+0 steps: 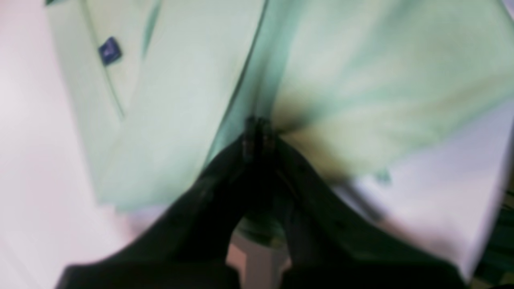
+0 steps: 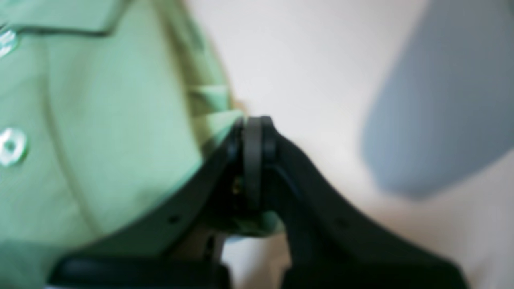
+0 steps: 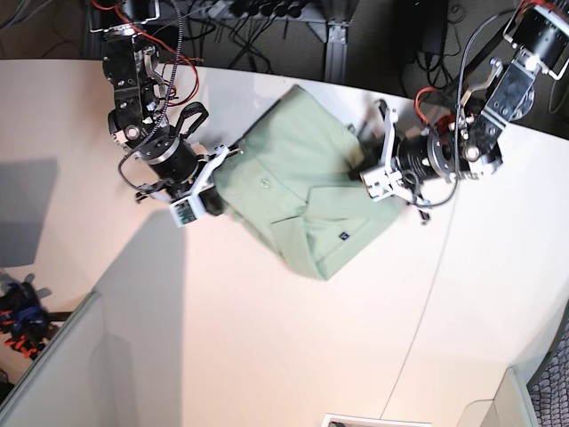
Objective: Fold the T-shirt properly
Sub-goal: 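Press and square the folded shirt edges with both grippers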
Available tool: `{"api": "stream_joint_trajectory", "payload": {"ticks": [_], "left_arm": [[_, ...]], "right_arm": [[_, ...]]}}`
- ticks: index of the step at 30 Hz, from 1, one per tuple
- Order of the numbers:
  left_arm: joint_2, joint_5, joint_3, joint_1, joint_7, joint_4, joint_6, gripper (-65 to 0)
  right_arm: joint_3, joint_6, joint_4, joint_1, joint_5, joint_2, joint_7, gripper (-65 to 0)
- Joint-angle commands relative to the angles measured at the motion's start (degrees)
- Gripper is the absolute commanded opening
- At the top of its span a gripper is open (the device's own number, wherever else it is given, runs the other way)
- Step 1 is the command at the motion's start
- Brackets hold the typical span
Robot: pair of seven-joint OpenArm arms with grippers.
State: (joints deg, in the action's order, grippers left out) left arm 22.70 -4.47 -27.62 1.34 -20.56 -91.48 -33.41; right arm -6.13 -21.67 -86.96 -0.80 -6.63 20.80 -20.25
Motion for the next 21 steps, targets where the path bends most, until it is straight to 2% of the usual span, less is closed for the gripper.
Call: {"api": "stream_joint_trajectory", "payload": {"ticks": [1, 6, 9, 15, 18, 21], "left_arm": [[0.0, -0.4, 0.2, 2.6, 1.4, 0.6, 0.3, -65.0], [-0.2, -0.4, 0.2, 9.6, 7.0, 10.6, 0.2, -65.0], [-1.6, -0.4, 0.2, 13.6, 10.8, 16.5, 0.2, -65.0], [-6.7, -0.4, 0.2, 18.7, 11.0, 23.2, 0.2, -65.0], [-7.0, -0.5, 0.3, 18.6, 9.9, 22.0, 0.2, -65.0], [-6.3, -4.3, 1.3, 18.4, 6.0, 18.3, 0.2, -65.0]], "right_arm": [[0.4, -0.1, -1.9, 0.9, -0.7, 0.6, 0.7, -65.0], [0.4, -0.1, -7.9, 8.0, -1.9, -2.0, 0.7, -65.0], [0.4, -0.1, -10.7, 10.8, -1.9, -4.3, 0.7, -65.0], [0.4, -0.2, -12.7, 12.4, -1.0, -8.3, 0.7, -65.0], [0.5, -0.2, -12.7, 12.2, 1.6, -9.3, 0.7, -65.0], [2.5, -0.2, -13.3, 11.8, 3.7, -9.2, 0.7, -65.0]]}}
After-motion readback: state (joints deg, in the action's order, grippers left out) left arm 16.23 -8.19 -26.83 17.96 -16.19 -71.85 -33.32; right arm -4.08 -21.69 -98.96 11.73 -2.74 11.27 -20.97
